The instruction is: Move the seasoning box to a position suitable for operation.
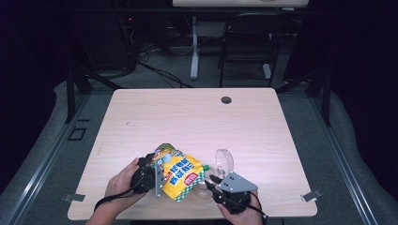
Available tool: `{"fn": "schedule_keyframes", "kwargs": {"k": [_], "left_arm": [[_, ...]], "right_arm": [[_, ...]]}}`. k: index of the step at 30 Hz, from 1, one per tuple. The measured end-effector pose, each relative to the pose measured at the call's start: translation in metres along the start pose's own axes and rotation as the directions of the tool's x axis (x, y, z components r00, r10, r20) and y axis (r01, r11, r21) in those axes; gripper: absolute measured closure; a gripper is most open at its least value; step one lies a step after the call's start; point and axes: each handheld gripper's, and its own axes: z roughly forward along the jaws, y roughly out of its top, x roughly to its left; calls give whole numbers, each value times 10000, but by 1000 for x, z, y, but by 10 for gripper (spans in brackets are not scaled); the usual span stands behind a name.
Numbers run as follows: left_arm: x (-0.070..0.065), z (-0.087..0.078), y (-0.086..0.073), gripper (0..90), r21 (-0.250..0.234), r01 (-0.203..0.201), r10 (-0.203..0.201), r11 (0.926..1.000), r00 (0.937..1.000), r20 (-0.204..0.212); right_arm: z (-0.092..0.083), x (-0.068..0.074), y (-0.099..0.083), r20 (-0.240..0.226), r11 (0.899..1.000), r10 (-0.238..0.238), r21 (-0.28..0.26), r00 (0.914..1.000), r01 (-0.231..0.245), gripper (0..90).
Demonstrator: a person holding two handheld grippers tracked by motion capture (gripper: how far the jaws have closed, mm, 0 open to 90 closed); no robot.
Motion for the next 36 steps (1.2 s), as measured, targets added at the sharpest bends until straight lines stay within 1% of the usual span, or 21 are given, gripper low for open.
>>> {"fn": "schedule_keyframes", "kwargs": {"k": [3,5,7,8,9,10,11,15,16,17,18,21,22,23,24,25,27,28,29,35,36], "left_arm": [[-1,0,0,571,49,-132,133,9999,9999,-91],[-2,0,1,571,115,-287,289,9995,9995,-161],[-3,0,2,571,142,-356,358,9993,9992,-167],[-4,0,4,571,193,-528,531,9984,9984,-169],[-4,0,4,571,193,-528,531,9984,9984,-169],[-5,-1,6,571,231,-714,719,9972,9971,-233],[-5,-1,8,571,248,-796,801,9965,9965,-221],[-3,-2,10,571,331,-946,956,9950,9949,-320],[-1,-3,12,571,355,-1070,1084,9936,9934,-383],[-1,-3,12,571,355,-1070,1084,9936,9934,-383],[1,-5,13,571,425,-1223,1243,9916,9911,-479],[2,-6,15,571,456,-1340,1364,9899,9890,-567],[3,-7,16,571,518,-1521,1553,9870,9858,-641],[3,-7,16,571,518,-1521,1553,9870,9858,-641],[4,-7,17,571,565,-1622,1659,9851,9837,-693],[4,-8,17,571,587,-1807,1849,9818,9798,-756],[4,-8,17,571,625,-1864,1909,9805,9785,-777],[4,-10,17,571,727,-1945,2003,9782,9761,-840],[4,-10,17,571,727,-1945,2003,9782,9761,-840],[5,-12,16,571,809,-2119,2196,9739,9702,-1027],[5,-13,15,571,826,-2156,2240,9730,9683,-1106]], "right_arm": [[2,0,1,-18,10000,-62,19,10000,62,735],[5,0,2,-156,10000,-64,65,9999,65,739],[6,1,1,-202,10000,-60,73,9998,61,744],[6,1,1,-224,9999,-86,95,9997,88,744],[6,1,1,-224,9999,-86,95,9997,88,744],[6,1,1,-227,10000,-91,26,9997,91,743],[7,2,1,-249,10000,-87,19,9997,87,742],[6,2,1,-191,9998,-201,55,9996,202,741],[6,2,1,-241,10000,-83,-13,9997,83,743],[6,2,1,-241,10000,-83,-13,9997,83,743],[6,1,1,-279,10000,-76,-46,9996,75,745],[6,0,1,-278,10000,-15,-85,9996,13,746],[6,0,2,-320,10000,8,-77,9995,-10,747],[6,0,2,-349,10000,21,-84,9994,-23,747],[6,0,2,-349,10000,21,-84,9994,-23,747],[7,0,1,-398,9999,61,-114,9992,-65,746],[7,1,1,-397,10000,-36,-36,9992,34,745],[8,2,1,-405,10000,-41,-54,9992,39,745],[8,2,1,-405,10000,-41,-54,9992,39,745],[10,4,1,-496,9999,28,-103,9988,-33,745],[11,4,1,-536,9999,77,-104,9985,-83,745]]}}
